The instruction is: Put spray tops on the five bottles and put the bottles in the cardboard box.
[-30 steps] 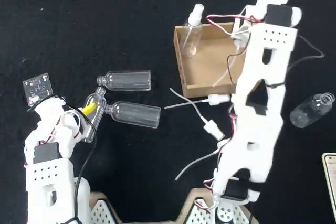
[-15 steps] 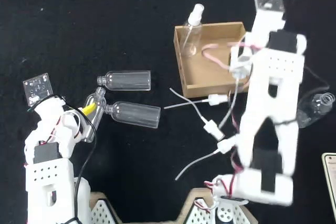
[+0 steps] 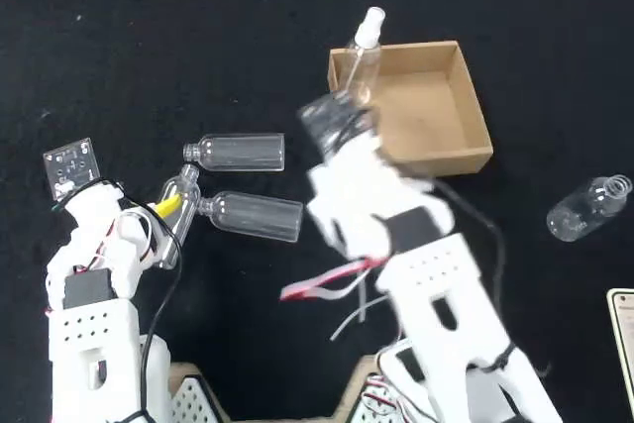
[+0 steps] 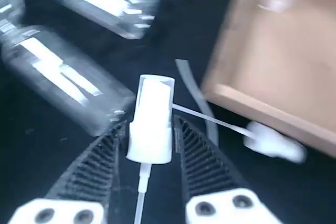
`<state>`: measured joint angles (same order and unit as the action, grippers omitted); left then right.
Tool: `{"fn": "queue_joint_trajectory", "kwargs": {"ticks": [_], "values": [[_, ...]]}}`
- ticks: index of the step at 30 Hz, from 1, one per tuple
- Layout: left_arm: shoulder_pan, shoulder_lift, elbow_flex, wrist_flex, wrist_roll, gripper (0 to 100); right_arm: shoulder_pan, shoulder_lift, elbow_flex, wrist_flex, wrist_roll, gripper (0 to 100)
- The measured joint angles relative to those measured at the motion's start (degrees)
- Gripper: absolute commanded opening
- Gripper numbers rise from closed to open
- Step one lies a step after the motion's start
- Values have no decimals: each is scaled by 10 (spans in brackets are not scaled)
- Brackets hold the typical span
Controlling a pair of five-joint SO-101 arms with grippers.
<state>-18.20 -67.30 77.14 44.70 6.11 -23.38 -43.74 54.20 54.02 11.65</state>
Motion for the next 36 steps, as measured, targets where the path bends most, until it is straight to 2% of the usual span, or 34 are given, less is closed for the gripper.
{"fn": "queue_joint_trajectory", "kwargs": {"ticks": [6, 9, 11, 13, 16, 18, 23, 27, 29, 31, 36], "values": [[0, 0, 0, 0, 0, 325, -114, -10, 105, -107, -4, 12], [0, 0, 0, 0, 0, 326, -143, -10, 135, -156, -43, 14], [0, 0, 0, 9, 0, 327, -156, -10, 141, -176, -58, 47], [4, 0, 0, 18, 1, 328, -164, 2, 141, -185, -65, 122], [35, 0, 0, 25, 1, 329, -178, 44, 142, -187, -69, 226], [55, 0, 0, 25, 1, 330, -182, 64, 142, -187, -69, 260], [70, 0, 0, 25, 0, 330, -188, 55, 116, -146, -70, 263], [82, 0, -4, 66, 0, 330, -191, 7, 98, -98, -70, 262], [97, 0, -19, 98, 0, 330, -178, -17, 98, -84, -69, 262], [111, 0, -43, 135, 1, 330, -137, -39, 98, -72, -70, 262], [182, 0, -93, 234, 2, 330, 17, -66, 98, -64, -70, 262]]}}
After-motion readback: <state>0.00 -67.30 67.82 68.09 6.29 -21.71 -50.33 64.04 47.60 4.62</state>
